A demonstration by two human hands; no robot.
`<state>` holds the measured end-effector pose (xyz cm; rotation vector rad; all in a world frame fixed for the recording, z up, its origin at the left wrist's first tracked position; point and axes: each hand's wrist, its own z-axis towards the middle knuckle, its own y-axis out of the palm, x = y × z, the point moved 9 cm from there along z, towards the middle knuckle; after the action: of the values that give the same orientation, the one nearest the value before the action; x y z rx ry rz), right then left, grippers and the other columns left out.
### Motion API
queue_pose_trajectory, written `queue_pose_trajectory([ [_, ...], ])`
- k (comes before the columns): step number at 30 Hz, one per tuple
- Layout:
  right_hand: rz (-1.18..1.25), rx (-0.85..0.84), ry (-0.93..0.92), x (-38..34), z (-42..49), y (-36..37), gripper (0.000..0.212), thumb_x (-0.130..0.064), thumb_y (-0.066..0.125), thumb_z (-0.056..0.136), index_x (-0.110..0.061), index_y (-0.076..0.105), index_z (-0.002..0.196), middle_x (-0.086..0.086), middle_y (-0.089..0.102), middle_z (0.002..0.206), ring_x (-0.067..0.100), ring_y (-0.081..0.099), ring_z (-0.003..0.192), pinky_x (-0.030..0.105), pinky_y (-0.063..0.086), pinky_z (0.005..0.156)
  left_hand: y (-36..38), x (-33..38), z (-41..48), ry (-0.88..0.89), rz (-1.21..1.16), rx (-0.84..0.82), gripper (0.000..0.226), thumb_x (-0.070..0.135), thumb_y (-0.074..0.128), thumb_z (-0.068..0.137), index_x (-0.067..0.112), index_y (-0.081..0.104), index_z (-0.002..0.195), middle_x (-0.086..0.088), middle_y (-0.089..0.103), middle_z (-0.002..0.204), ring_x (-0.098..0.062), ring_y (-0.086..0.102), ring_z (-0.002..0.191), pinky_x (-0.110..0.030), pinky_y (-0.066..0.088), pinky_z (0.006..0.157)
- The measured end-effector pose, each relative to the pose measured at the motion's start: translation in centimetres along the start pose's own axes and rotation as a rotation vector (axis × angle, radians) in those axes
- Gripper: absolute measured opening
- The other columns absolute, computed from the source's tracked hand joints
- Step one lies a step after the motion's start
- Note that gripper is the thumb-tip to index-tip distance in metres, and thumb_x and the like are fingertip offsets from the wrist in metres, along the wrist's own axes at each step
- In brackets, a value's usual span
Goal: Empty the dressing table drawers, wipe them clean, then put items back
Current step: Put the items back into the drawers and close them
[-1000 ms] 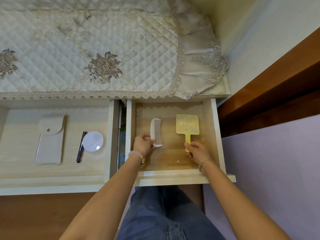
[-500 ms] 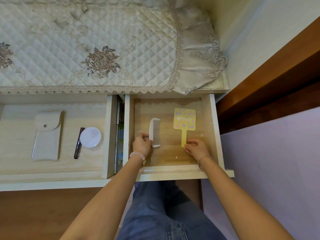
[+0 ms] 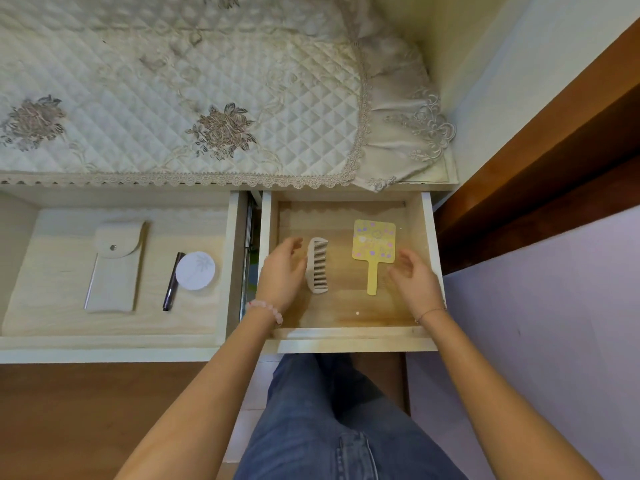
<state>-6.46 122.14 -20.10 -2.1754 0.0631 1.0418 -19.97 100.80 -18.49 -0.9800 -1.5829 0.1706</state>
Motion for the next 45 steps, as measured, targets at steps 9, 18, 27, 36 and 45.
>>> queue_pose_trajectory([
  [9,-0.317,0.179,-0.357,-5.2,-2.9,-4.1,0.056,-0.028,0.057,0.09,-0.01,0.037,0.139,0.008,0.041,0.141,0.023,0.034,0.131,0.033,0.029,0.108,-6.6,5.9,-1.1,0.45,0.613,0.244,0.047,0.034,0.046,0.087,0.003,0.056,0.122,-0.013,0.063,0.116,-0.033,0.058,0.109,-0.043,0.044,0.091],
  [18,-0.341,0.25,-0.422,-7.5,-5.1,-4.1,0.054,-0.024,0.06,0.088,-0.006,0.041,0.136,0.01,0.045,0.138,0.023,0.035,0.132,0.027,0.024,0.108,-7.2,6.3,-1.7,0.527,0.732,0.219,0.05,0.039,0.04,0.088,0.007,0.058,0.122,-0.01,0.064,0.118,-0.03,0.056,0.115,-0.043,0.036,0.101],
  [27,-0.31,0.338,-0.323,-8.2,-6.4,-2.2,0.056,-0.027,0.057,0.09,-0.012,0.035,0.14,0.004,0.04,0.144,0.018,0.031,0.134,0.026,0.022,0.109,-8.5,8.0,1.2,0.683,0.665,0.11,0.051,0.042,0.04,0.09,0.008,0.055,0.124,-0.008,0.061,0.122,-0.029,0.053,0.118,-0.045,0.038,0.103],
  [36,-0.221,0.513,-0.056,-6.1,-10.0,1.0,0.052,-0.027,0.056,0.091,-0.014,0.038,0.138,0.003,0.042,0.141,0.018,0.034,0.131,0.022,0.018,0.106,-6.5,8.6,6.7,0.886,0.694,-0.143,0.052,0.042,0.042,0.09,0.008,0.052,0.128,-0.01,0.058,0.127,-0.031,0.051,0.12,-0.045,0.038,0.102],
  [45,-0.065,0.637,0.249,-2.0,-14.8,3.5,0.061,-0.03,0.055,0.091,-0.014,0.029,0.144,0.004,0.023,0.152,0.018,0.022,0.139,0.028,0.019,0.111,-2.2,7.9,10.0,0.99,0.694,-0.351,0.055,0.042,0.044,0.095,0.011,0.038,0.141,-0.011,0.039,0.145,-0.03,0.034,0.134,-0.048,0.024,0.112],
])
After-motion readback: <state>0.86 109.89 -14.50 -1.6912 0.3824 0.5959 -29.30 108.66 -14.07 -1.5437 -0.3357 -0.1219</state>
